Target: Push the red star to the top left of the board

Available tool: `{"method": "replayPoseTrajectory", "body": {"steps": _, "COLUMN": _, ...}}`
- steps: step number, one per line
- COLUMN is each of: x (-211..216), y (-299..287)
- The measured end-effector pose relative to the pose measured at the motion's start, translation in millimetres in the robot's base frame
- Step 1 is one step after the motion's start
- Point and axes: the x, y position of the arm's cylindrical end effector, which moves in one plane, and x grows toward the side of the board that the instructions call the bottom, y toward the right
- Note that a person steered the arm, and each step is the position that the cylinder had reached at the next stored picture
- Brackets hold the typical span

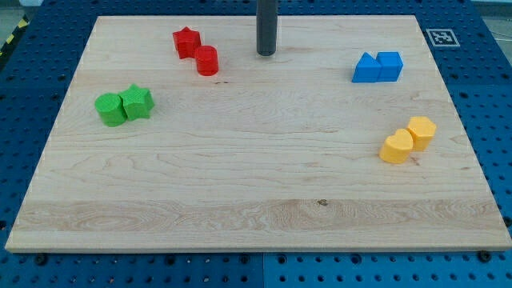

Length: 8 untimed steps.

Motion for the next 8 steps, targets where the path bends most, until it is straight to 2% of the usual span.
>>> {"method": "replayPoseTrajectory", "body": {"steps": 3, "x": -7.8, "y": -29.6}}
{"method": "replayPoseTrajectory", "body": {"steps": 6, "x": -6.0, "y": -97.8}}
{"method": "replayPoseTrajectory", "body": {"steps": 7, "x": -6.0, "y": -102.2}}
{"method": "replayPoseTrajectory", "body": {"steps": 8, "x": 9.6, "y": -107.3}}
